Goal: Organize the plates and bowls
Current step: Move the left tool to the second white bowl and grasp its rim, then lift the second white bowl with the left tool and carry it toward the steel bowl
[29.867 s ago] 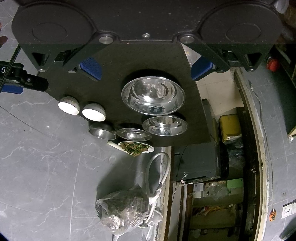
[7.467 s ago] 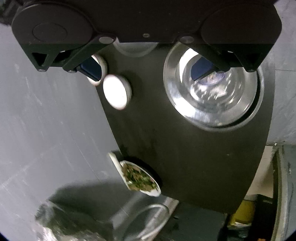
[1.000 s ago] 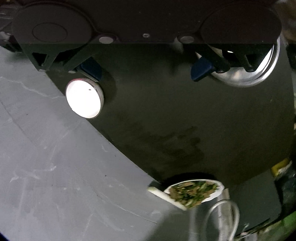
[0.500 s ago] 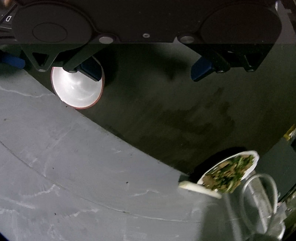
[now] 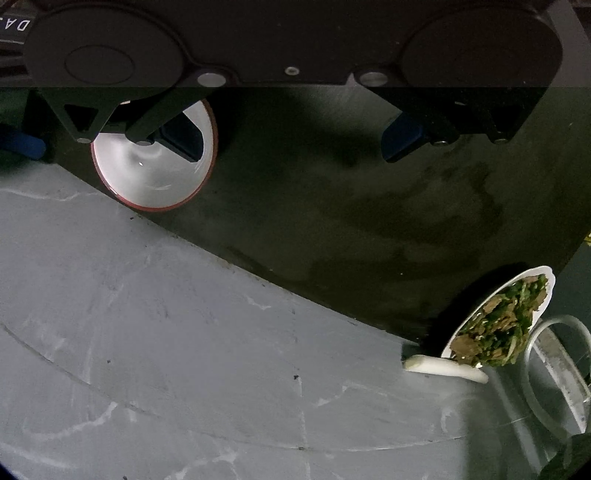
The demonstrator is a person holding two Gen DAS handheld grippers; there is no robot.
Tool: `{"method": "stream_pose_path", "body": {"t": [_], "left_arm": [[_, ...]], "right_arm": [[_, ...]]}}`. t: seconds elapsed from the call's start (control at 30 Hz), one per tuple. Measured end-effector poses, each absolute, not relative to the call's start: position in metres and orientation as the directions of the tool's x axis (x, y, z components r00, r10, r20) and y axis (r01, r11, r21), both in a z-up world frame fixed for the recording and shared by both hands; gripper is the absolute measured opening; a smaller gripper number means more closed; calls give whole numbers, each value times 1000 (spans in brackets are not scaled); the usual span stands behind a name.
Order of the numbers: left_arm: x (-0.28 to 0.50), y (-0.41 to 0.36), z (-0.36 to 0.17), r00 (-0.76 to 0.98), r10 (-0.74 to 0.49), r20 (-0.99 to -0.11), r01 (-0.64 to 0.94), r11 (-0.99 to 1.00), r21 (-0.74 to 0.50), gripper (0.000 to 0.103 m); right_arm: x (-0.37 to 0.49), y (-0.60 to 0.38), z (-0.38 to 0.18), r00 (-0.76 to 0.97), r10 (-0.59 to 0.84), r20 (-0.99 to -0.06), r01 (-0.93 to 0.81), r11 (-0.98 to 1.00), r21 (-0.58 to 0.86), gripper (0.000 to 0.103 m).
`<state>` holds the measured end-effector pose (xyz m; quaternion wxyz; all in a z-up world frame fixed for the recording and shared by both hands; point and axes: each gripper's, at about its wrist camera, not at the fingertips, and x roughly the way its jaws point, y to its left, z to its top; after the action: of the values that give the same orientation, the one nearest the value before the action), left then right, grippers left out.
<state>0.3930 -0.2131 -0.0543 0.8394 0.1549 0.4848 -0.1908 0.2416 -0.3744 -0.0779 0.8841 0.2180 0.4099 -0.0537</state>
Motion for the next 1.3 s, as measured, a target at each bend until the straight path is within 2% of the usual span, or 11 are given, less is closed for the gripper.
{"method": "stream_pose_path", "body": {"t": [0.43, 0.6, 0.83, 0.93, 0.97, 1.13, 1.2, 1.3], "left_arm": [[395, -221, -62, 443, -160, -882, 518, 849, 106, 100], [392, -223, -64, 435, -169, -884, 544, 832, 109, 90], [388, -224, -61, 425, -198, -883, 558, 825, 84, 75], [386, -224, -60, 408, -226, -885, 567, 822, 52, 62], [386, -224, -59, 397, -240, -886, 571, 820, 33, 54], [383, -225, -59, 356, -288, -889, 577, 816, -34, 29], [381, -225, -59, 335, -309, -890, 571, 818, -69, 14], [378, -229, -59, 324, -314, -892, 560, 824, -86, 7]], "right_arm": [[244, -373, -84, 657, 72, -751, 271, 906, 324, 103], [244, -371, -84, 672, 79, -736, 236, 919, 314, 102], [244, -367, -82, 684, 106, -722, 193, 928, 320, 90], [243, -365, -80, 690, 114, -715, 186, 926, 327, 83], [243, -365, -79, 692, 116, -713, 186, 925, 331, 79], [243, -365, -78, 695, 136, -706, 181, 917, 355, 71], [243, -365, -79, 694, 144, -705, 178, 915, 363, 68], [246, -365, -79, 693, 153, -704, 176, 912, 371, 65]]}}
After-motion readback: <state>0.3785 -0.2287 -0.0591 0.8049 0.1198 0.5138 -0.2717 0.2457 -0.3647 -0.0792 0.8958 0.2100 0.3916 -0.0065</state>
